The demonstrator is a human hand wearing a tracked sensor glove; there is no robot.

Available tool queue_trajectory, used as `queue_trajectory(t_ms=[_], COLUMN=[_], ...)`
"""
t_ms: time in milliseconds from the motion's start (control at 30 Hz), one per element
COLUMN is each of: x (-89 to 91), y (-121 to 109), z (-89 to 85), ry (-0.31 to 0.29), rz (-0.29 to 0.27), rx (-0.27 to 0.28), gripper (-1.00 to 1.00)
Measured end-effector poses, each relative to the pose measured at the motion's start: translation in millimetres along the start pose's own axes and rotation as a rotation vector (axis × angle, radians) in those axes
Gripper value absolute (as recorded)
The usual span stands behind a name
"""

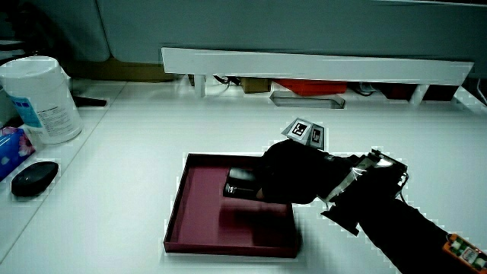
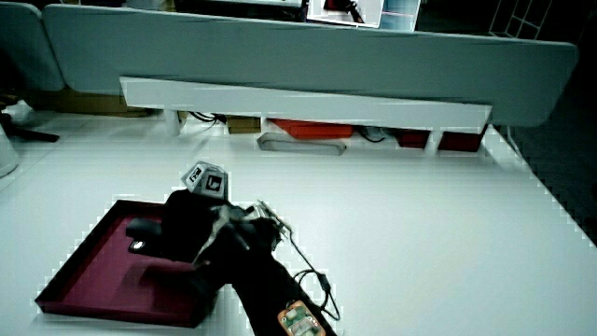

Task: Pick stapper from plate

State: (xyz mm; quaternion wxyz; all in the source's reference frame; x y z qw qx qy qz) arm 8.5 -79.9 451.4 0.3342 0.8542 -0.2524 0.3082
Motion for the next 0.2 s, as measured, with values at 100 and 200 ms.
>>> queue_trajectory(t_ms=[100, 200], x=[4.0, 15.3], y=[-7.0, -9.7], z=[13.3, 23.7], ry=[-0.030, 0.006], rz=[-0.027, 0.078], rx=[0.025, 0.058], gripper=[1.00, 1.00])
